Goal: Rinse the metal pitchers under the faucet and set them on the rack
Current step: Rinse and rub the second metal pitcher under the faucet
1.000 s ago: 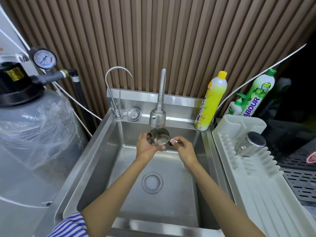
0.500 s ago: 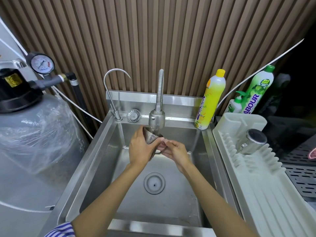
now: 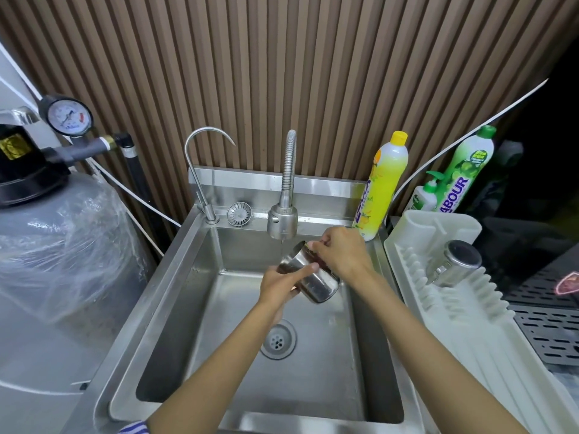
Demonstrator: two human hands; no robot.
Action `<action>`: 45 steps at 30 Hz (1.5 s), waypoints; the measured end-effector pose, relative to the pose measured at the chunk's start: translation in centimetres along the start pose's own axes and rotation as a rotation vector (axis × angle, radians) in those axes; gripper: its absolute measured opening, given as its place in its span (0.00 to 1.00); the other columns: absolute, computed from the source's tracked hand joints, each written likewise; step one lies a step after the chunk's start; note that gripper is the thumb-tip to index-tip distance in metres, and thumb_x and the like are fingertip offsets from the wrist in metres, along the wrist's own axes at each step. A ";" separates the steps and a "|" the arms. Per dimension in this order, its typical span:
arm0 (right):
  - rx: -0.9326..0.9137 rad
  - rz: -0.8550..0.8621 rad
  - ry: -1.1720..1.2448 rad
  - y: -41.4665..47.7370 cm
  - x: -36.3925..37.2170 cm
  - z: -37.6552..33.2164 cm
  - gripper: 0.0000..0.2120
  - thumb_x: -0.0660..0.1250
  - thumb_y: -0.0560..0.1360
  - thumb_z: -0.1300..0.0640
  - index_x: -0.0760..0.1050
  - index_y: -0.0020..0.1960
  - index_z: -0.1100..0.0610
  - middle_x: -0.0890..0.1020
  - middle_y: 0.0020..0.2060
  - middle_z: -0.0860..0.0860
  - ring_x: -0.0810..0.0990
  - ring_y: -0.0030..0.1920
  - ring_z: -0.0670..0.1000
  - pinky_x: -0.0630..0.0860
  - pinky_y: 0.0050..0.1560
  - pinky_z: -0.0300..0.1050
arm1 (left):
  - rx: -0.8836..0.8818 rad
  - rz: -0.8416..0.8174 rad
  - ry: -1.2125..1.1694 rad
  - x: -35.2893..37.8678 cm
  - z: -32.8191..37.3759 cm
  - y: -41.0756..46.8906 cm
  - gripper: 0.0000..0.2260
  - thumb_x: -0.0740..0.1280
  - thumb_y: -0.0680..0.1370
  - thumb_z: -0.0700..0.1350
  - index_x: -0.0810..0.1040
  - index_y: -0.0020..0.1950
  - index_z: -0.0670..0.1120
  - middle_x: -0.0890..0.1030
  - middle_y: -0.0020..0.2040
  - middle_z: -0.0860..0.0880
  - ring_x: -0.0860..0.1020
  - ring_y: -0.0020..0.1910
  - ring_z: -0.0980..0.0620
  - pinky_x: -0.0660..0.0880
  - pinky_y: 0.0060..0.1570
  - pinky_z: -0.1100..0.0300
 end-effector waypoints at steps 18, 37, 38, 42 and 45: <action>0.159 -0.192 0.821 -1.2 4.5 1.1 0.01 0.63 0.76 0.63 0.73 0.47 0.60 0.78 0.45 0.53 0.76 0.47 0.48 0.71 0.50 0.34 | 0.585 0.390 0.380 -2.1 3.9 -0.2 0.36 0.78 0.59 0.32 0.66 0.62 0.46 0.76 0.55 0.51 0.76 0.54 0.51 0.72 0.55 0.66; 0.002 0.008 0.061 -1.7 1.3 -0.6 0.14 0.65 0.75 0.52 0.77 0.42 0.63 0.83 0.38 0.60 0.81 0.43 0.61 0.77 0.47 0.53 | 0.217 0.275 0.511 -2.5 0.2 -0.3 0.28 0.75 0.61 0.63 0.70 0.49 0.47 0.79 0.50 0.50 0.79 0.48 0.52 0.79 0.45 0.58; -0.022 0.024 0.020 -1.8 1.1 -0.9 0.13 0.65 0.75 0.52 0.76 0.43 0.63 0.83 0.39 0.60 0.80 0.43 0.62 0.77 0.46 0.53 | 0.188 0.206 0.449 -2.2 0.0 0.0 0.27 0.76 0.62 0.60 0.72 0.50 0.45 0.79 0.51 0.48 0.80 0.49 0.52 0.81 0.44 0.56; -0.082 0.077 -0.039 -2.1 0.7 -1.5 0.10 0.64 0.76 0.54 0.74 0.47 0.62 0.82 0.43 0.61 0.79 0.46 0.63 0.76 0.44 0.52 | 0.161 0.060 0.329 -1.3 0.7 0.8 0.31 0.76 0.61 0.55 0.73 0.58 0.41 0.81 0.53 0.42 0.80 0.51 0.48 0.78 0.54 0.49; -0.065 0.076 0.065 -2.0 0.9 -1.1 0.07 0.64 0.76 0.58 0.75 0.50 0.62 0.82 0.43 0.61 0.80 0.45 0.61 0.77 0.44 0.51 | 0.215 0.113 0.310 -1.2 1.3 1.2 0.32 0.79 0.62 0.50 0.68 0.59 0.42 0.80 0.52 0.45 0.78 0.51 0.50 0.75 0.53 0.55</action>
Point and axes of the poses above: each hand's wrist, its own y-axis towards the middle knuckle, its own x-axis out of the palm, z = x × y, the point moved 3 cm from there along y, towards the middle knuckle
